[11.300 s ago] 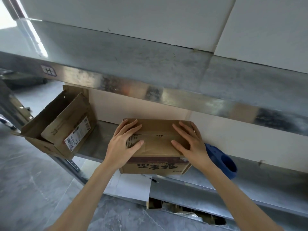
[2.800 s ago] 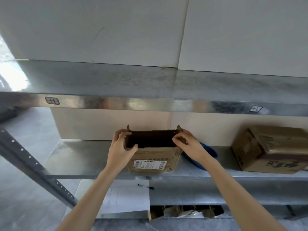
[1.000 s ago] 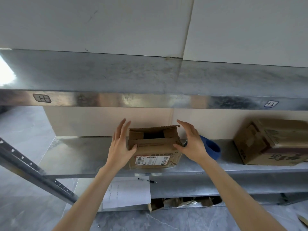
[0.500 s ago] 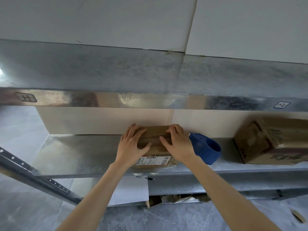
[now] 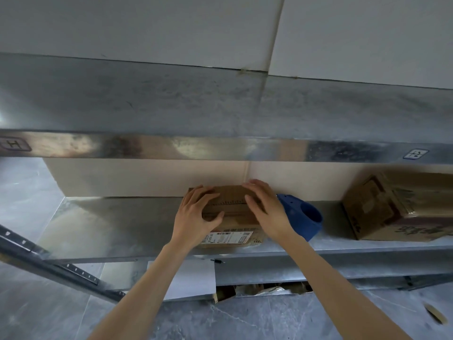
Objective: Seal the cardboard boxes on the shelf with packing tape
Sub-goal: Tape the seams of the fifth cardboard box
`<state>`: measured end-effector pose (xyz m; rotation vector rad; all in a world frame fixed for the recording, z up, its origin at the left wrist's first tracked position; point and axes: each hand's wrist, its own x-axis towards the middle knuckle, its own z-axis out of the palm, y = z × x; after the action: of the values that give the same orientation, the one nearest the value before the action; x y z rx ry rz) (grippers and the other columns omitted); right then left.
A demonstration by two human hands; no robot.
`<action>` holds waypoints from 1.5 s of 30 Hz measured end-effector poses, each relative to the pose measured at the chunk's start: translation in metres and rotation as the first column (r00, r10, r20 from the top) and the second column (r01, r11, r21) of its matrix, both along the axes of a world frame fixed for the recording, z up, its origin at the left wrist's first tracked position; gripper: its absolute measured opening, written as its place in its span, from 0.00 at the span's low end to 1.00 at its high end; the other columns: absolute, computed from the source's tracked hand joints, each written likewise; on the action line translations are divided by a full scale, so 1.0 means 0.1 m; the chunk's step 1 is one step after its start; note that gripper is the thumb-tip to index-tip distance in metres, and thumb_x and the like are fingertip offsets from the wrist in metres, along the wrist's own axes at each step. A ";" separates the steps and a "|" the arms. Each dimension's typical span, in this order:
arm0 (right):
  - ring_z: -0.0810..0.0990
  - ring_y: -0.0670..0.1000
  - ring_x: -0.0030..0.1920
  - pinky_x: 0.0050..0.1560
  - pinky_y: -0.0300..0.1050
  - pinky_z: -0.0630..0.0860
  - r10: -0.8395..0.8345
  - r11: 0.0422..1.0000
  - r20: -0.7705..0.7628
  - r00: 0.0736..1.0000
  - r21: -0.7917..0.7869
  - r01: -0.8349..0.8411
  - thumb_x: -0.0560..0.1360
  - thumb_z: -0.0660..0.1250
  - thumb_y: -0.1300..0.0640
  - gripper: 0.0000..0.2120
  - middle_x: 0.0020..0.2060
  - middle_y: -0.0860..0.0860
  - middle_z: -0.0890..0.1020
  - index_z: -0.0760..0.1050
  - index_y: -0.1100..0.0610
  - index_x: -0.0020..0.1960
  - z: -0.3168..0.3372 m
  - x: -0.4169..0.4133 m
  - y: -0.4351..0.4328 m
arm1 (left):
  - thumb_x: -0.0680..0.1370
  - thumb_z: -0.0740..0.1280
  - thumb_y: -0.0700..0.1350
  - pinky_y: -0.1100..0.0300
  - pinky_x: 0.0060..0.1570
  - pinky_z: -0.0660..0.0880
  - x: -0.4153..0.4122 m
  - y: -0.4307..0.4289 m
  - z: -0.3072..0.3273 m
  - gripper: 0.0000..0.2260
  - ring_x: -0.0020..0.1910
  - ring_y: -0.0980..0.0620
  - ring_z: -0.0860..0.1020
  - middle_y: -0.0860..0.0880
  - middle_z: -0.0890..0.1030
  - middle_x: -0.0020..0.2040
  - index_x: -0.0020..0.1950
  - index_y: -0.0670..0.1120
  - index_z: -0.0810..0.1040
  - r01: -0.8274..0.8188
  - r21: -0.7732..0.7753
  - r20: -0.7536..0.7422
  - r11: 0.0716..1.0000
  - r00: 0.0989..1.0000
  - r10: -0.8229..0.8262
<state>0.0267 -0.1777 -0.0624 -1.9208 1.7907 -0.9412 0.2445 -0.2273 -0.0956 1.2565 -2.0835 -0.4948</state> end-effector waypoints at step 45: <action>0.79 0.54 0.57 0.54 0.52 0.80 -0.077 0.963 -0.098 0.992 0.252 0.100 0.73 0.74 0.51 0.44 0.69 0.49 0.72 0.49 0.36 0.77 0.19 -1.25 0.48 | 0.70 0.62 0.70 0.57 0.65 0.67 0.12 0.16 0.13 0.28 0.71 0.66 0.62 0.65 0.71 0.69 0.65 0.59 0.78 0.035 0.082 0.013 0.996 0.999 -0.036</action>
<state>-0.0988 -0.1293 -0.0437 -1.7563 1.9551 -0.6238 0.2567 -0.2118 -0.0829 1.2749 -2.1199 -0.5939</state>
